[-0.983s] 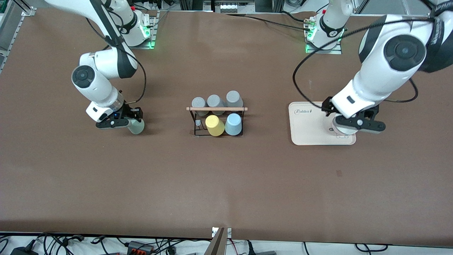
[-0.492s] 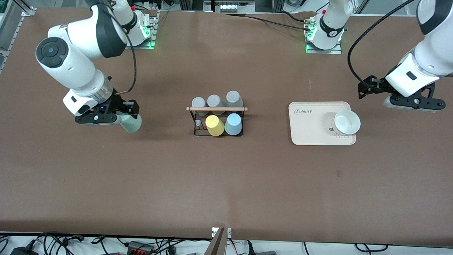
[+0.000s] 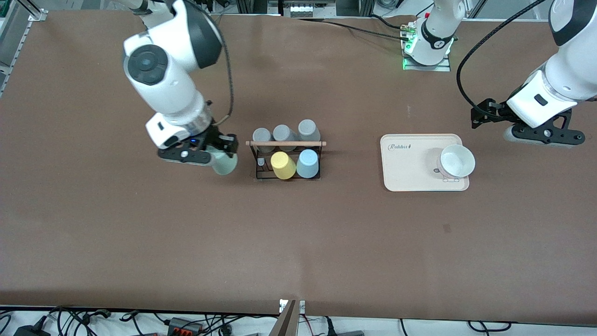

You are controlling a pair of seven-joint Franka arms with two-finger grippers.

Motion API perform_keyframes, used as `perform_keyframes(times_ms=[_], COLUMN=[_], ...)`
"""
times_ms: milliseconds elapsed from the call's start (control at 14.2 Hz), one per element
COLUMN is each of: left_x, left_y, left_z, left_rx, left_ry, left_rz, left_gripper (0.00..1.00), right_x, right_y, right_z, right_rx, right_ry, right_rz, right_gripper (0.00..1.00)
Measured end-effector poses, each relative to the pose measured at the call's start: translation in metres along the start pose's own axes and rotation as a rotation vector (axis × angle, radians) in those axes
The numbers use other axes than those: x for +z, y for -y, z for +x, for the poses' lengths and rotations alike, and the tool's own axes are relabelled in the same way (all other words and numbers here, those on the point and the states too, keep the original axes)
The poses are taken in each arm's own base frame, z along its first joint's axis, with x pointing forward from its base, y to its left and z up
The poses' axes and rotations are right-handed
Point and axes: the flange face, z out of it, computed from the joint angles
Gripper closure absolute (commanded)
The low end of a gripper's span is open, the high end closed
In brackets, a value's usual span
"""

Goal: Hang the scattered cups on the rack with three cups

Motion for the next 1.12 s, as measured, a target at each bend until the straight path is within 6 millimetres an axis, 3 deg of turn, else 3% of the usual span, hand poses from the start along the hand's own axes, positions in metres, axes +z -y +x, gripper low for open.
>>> perform_keyframes(times_ms=[140,351,702,1124], left_x=[0.000,0.000,-0.002,-0.008], left_y=[0.000,0.001,0.000,0.031], left_z=[0.000,0.002,0.002,-0.005], left_rx=[0.000,0.007,0.064,-0.004], left_ry=[-0.001,-0.001,-0.005,-0.029], left_rz=[0.000,-0.002,-0.002,-0.001], left_gripper=[0.00,0.00,0.00,0.00], right_x=[0.023,0.048,0.073,0.096], right_y=[0.025,0.044,0.058,0.065], right_z=[-0.013,-0.019,-0.027,-0.035], right_rx=[0.009,0.005,-0.012,-0.029], right_ry=[0.000,-0.013,-0.007,0.016], right_rz=[-0.035,-0.041,-0.040,-0.060], right_gripper=[0.85,0.85,0.84,0.83])
